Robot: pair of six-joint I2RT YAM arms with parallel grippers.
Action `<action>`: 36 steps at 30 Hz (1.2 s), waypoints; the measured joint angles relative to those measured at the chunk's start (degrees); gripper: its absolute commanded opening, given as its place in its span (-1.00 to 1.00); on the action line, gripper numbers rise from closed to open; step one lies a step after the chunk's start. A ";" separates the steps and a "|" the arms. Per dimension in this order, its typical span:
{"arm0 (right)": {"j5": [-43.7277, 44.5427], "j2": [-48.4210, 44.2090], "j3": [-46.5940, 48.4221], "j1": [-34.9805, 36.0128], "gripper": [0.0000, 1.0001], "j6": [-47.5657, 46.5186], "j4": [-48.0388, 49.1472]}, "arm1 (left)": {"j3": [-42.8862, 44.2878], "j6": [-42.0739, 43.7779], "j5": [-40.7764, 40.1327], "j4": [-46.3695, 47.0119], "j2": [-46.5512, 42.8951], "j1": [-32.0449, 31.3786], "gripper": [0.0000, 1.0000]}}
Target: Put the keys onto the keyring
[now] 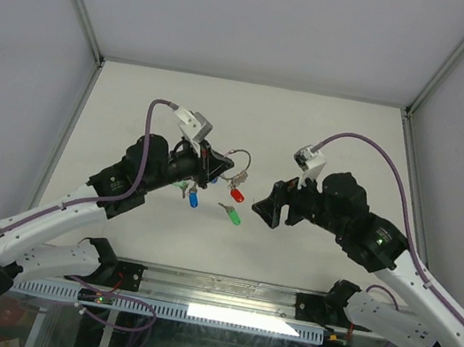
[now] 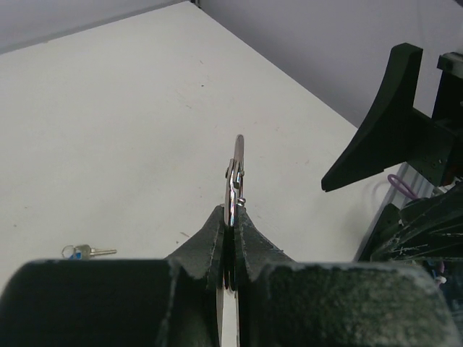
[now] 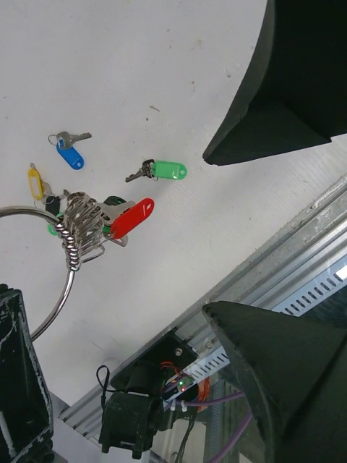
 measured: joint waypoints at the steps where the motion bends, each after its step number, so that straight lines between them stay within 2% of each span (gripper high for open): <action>1: 0.13 -0.22 -0.17 0.00 0.50 0.87 0.15 | -0.04 -0.39 -0.02 -0.02 -0.24 0.00 -1.00; 5: 0.90 -2.51 -2.12 0.00 0.36 2.56 2.34 | -2.19 -1.86 0.79 2.84 -3.21 0.00 -1.00; 11: 4.20 -7.04 -7.39 0.00 -0.06 1.11 9.62 | -3.69 -2.80 1.25 6.64 -6.12 0.00 -1.00; 18: 7.48 -2.21 -9.16 0.74 -0.36 -0.31 16.61 | -3.69 -3.21 2.32 9.25 -6.40 0.00 -1.00; 28: 16.87 2.84 -14.91 8.28 -0.45 0.09 27.89 | -3.69 -3.87 3.67 11.69 -6.88 0.00 -1.00; 36: 14.40 5.77 -15.41 13.81 -0.38 0.39 34.75 | -3.69 -3.89 4.24 12.28 -6.97 0.00 -1.00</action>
